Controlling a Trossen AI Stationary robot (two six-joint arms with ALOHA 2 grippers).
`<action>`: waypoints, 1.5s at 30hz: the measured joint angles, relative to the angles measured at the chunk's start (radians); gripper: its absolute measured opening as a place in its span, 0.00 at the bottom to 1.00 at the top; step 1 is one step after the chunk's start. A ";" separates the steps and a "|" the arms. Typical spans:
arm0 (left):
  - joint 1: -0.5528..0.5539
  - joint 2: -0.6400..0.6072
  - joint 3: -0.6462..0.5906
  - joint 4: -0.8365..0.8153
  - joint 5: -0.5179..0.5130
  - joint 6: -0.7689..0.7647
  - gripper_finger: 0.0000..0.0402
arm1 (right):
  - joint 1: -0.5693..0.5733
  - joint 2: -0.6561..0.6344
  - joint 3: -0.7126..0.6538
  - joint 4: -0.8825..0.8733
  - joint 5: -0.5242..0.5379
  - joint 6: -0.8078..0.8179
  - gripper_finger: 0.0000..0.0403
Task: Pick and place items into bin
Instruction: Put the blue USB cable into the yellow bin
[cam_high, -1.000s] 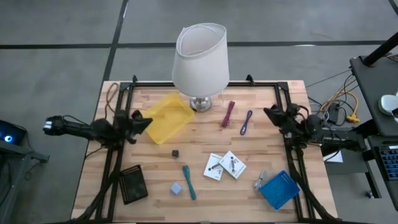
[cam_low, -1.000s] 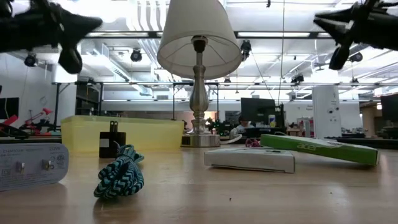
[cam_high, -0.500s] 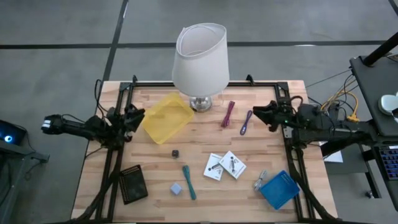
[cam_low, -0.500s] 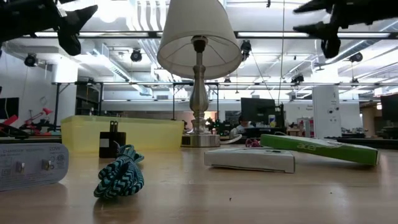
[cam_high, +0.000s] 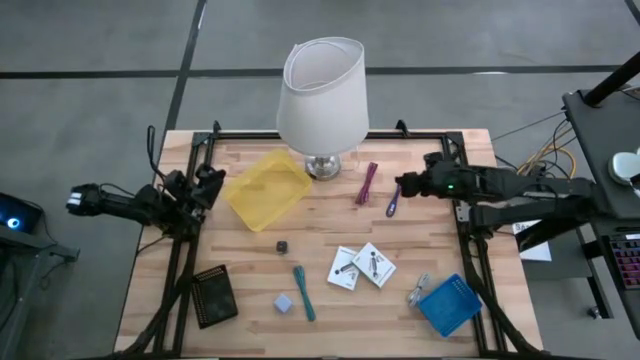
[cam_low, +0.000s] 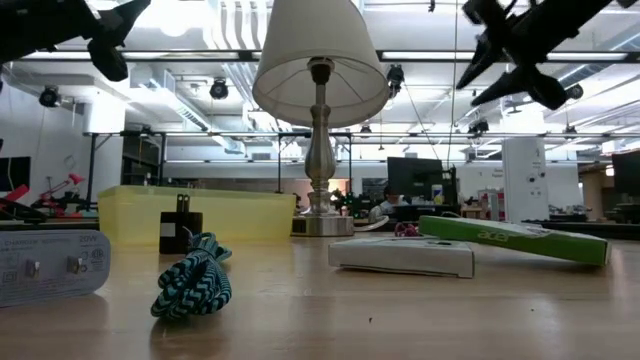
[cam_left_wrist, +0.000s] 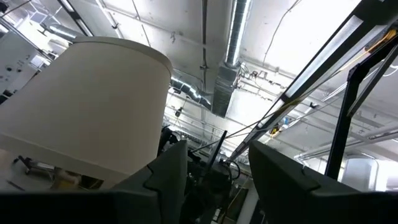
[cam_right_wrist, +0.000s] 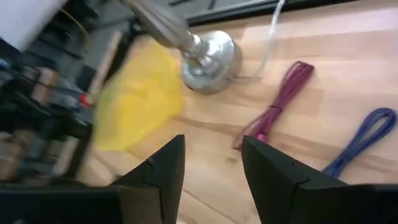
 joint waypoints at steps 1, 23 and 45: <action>0.000 0.003 0.000 0.001 0.000 0.000 0.39 | -0.005 0.025 0.001 -0.003 0.003 -0.004 0.37; 0.000 0.004 0.000 0.000 0.000 -0.004 0.39 | -0.095 0.520 -0.004 -0.078 0.005 0.203 0.40; 0.000 0.005 0.000 -0.001 0.000 -0.004 0.39 | -0.140 0.779 0.000 -0.066 0.010 0.312 0.35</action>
